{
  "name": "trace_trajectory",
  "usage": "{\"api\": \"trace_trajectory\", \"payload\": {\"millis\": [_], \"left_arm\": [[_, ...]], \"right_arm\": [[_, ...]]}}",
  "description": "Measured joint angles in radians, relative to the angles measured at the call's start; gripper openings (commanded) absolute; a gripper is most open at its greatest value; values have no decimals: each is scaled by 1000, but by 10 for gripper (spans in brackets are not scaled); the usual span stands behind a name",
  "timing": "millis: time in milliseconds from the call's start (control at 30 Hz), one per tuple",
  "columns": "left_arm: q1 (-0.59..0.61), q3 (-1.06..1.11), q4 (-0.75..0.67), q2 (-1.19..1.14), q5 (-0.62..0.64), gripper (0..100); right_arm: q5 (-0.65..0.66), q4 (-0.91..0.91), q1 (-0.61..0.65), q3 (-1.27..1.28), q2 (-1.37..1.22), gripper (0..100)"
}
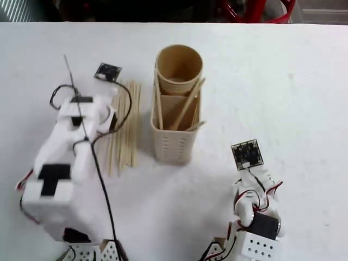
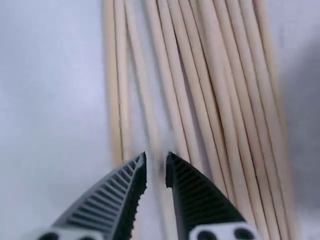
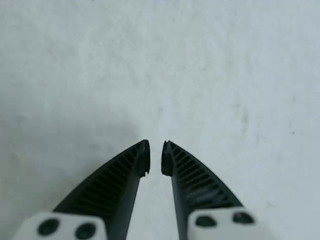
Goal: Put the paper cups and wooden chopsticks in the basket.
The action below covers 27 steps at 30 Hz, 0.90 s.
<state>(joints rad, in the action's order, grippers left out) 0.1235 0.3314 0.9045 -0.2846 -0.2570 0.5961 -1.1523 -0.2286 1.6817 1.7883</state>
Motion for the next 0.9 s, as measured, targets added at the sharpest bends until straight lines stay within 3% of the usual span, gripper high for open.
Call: {"api": "trace_trajectory", "payload": {"millis": [167,233,500,700,900], "left_arm": [[-2,-235,181,-172,-2,73],[-2,-290,229,-206,-6,17],[-3,-321,272,-198,-6,21],[-15,-284,284,51,61,22],[-138,-224,285,428,146,23]], "right_arm": [[0,0,0,0,0,57],[0,0,0,0,0,57],[0,0,0,0,0,57],[0,0,0,0,0,57],[0,0,0,0,0,57]]}}
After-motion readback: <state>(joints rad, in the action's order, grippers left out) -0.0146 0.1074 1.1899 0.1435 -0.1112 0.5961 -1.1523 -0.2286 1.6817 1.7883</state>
